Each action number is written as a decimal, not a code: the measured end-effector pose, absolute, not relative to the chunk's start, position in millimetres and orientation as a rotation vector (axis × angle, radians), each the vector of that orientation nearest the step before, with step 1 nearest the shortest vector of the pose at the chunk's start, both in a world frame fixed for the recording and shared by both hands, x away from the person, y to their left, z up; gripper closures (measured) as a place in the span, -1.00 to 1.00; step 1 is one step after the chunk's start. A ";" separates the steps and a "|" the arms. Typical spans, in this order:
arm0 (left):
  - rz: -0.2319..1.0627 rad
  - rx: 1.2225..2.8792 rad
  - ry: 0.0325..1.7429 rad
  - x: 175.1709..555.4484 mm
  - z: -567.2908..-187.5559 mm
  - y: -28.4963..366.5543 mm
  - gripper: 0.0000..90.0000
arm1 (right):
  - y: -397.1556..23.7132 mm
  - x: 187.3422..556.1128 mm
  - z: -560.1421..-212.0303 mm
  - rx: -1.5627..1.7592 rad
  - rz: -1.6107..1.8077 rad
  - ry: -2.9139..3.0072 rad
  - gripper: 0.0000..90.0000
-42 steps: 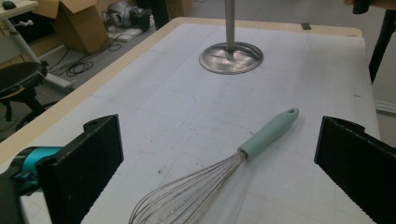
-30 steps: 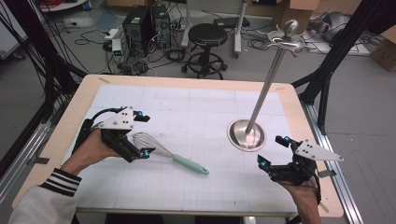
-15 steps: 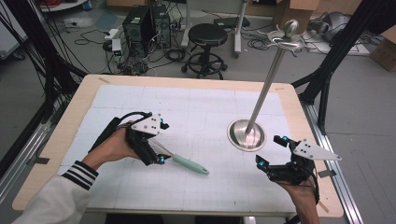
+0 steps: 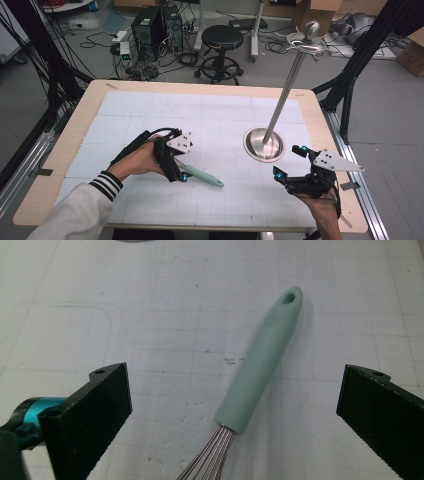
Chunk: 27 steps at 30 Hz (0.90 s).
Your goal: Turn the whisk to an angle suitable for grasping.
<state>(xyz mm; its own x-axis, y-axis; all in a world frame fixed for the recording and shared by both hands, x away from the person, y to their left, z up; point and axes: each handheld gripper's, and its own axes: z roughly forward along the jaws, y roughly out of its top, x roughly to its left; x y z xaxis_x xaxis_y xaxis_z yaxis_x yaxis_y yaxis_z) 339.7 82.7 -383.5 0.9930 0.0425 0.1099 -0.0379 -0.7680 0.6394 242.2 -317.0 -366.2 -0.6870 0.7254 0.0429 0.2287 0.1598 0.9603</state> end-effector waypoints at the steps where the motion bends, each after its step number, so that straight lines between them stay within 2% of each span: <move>1: 0.152 2.460 -0.010 340.1 -385.4 80.3 -0.96 | -317.0 242.4 -366.5 0.903 1.544 2.013 -0.95; 6: 0.122 2.501 -0.022 343.3 -397.5 71.7 -0.96 | -315.5 242.7 -367.0 0.903 1.543 2.020 -0.95; 9: 0.097 2.516 -0.028 345.7 -402.6 70.0 -0.83 | -315.7 242.3 -366.4 0.903 1.548 2.017 -0.95; 14: 0.067 2.544 -0.044 349.3 -406.1 66.9 -0.73 | -316.5 242.2 -366.4 0.904 1.551 2.010 -0.95; 18: 0.036 2.571 -0.057 350.9 -408.2 62.1 -0.58 | -315.9 242.6 -367.0 0.904 1.552 2.013 -0.95; 20: 0.025 2.583 -0.064 352.0 -409.2 59.2 -0.43 | -315.9 242.7 -367.2 0.906 1.551 2.012 -0.95; 27: 0.001 2.654 -0.096 355.8 -412.5 50.6 -0.22 | -316.5 241.8 -367.6 0.908 1.554 2.010 -0.95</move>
